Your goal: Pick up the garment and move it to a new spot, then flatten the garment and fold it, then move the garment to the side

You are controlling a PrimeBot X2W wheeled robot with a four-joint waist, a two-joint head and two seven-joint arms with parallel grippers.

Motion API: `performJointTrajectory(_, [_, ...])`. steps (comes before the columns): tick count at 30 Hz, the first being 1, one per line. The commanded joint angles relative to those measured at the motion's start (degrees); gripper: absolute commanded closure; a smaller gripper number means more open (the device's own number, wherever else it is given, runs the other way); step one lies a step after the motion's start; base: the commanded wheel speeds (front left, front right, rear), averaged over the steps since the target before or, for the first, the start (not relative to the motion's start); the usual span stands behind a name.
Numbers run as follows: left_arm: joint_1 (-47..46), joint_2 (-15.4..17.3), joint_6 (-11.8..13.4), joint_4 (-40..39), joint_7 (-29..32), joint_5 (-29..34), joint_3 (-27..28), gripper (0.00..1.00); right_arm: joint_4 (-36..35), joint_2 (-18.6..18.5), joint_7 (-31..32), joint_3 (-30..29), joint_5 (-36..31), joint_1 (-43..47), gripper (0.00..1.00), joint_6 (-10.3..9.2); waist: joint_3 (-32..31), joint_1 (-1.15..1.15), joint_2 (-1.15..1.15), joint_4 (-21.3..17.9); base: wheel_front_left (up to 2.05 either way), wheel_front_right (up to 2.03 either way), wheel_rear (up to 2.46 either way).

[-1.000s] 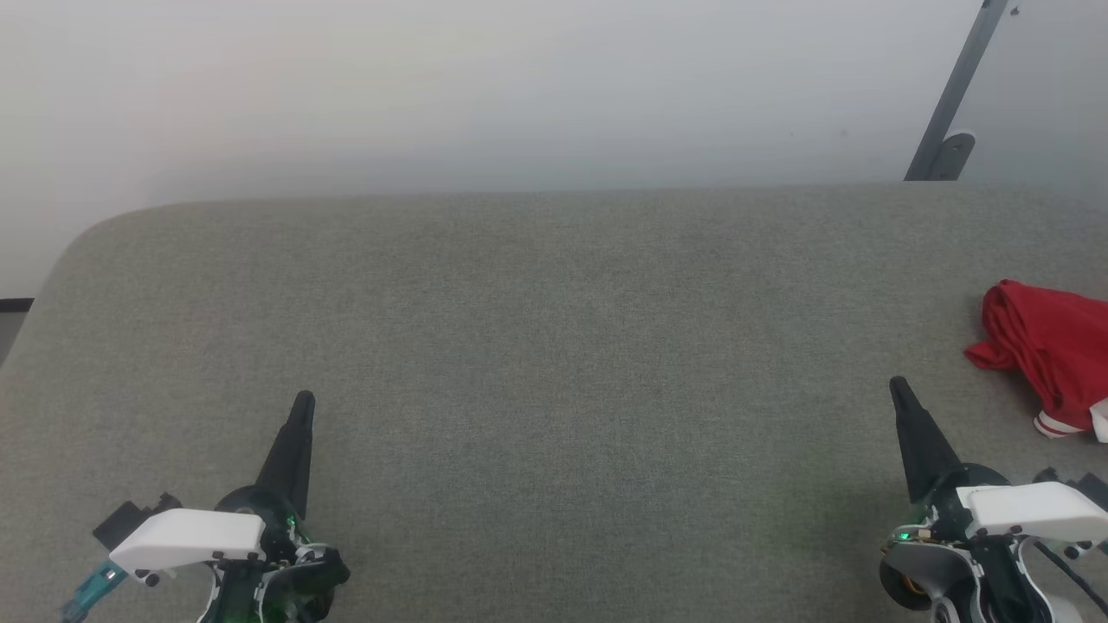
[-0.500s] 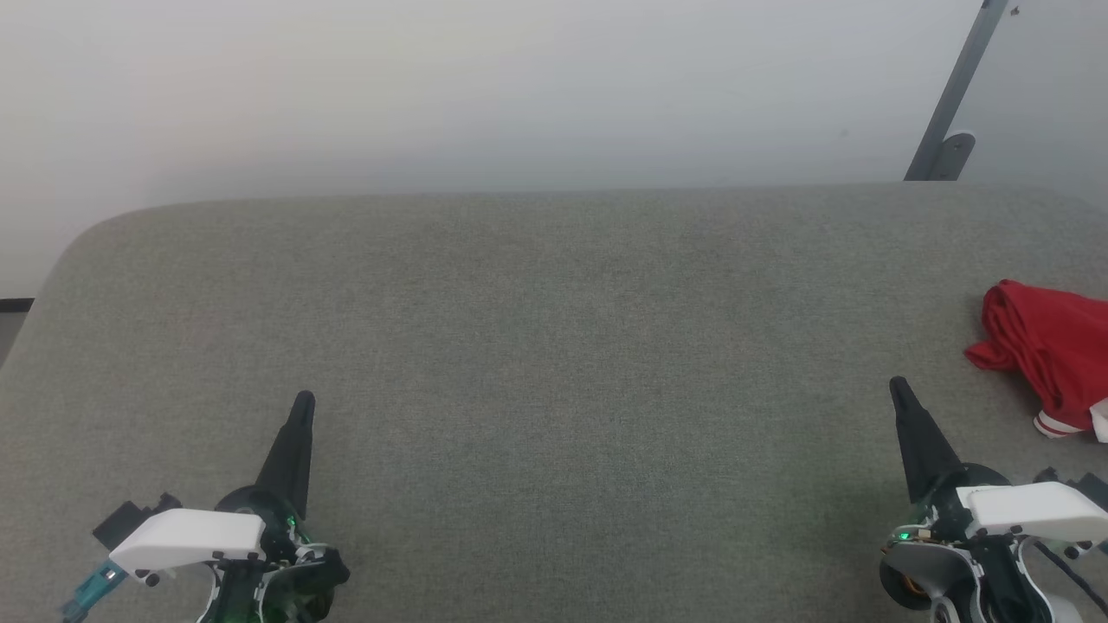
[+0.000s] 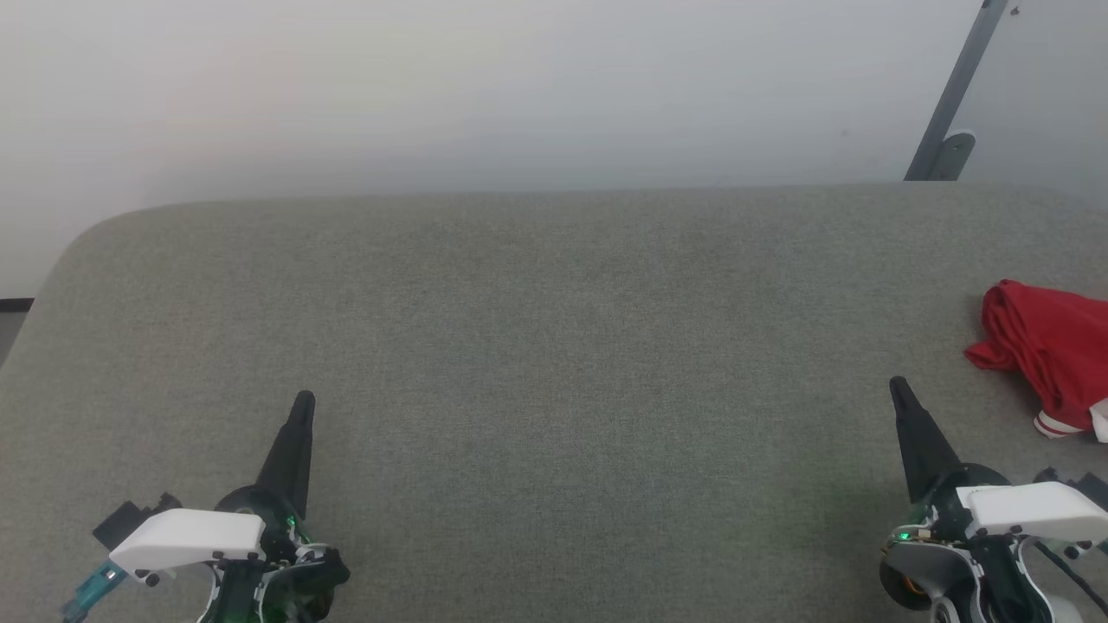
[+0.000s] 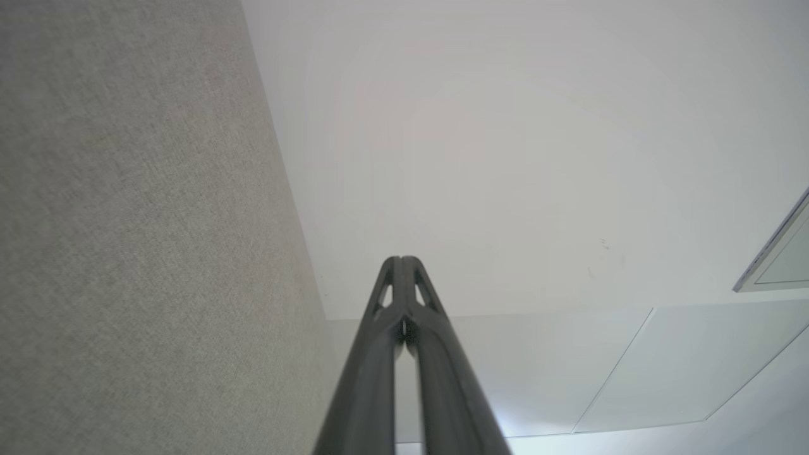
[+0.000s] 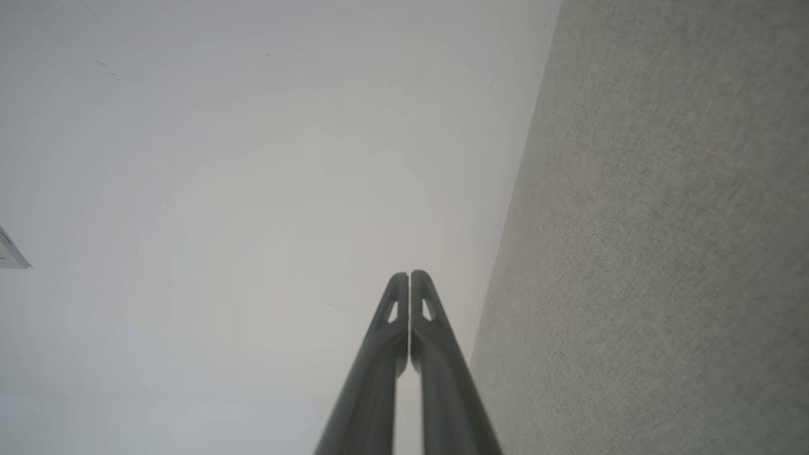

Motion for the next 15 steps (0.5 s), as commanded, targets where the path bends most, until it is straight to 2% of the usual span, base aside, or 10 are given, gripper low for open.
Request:
performJointTrajectory(1, [-0.7, -0.1, 0.0, 0.0, 0.2, -0.1, 0.2, 1.00, -0.2, 0.1, 0.1, 0.0, 0.2, -0.3, 1.00, 0.02, 0.0, 0.00, 0.00, 0.0, 0.00, 0.00, 0.00])
performJointTrajectory(15, [-0.7, -0.1, 0.0, 0.0, 0.2, -0.1, 0.2, 1.00, -0.2, 0.1, 0.1, 0.0, 0.2, -0.3, 1.00, 0.02, 0.0, 0.00, 0.00, 0.0, 0.00, 0.00, 0.00])
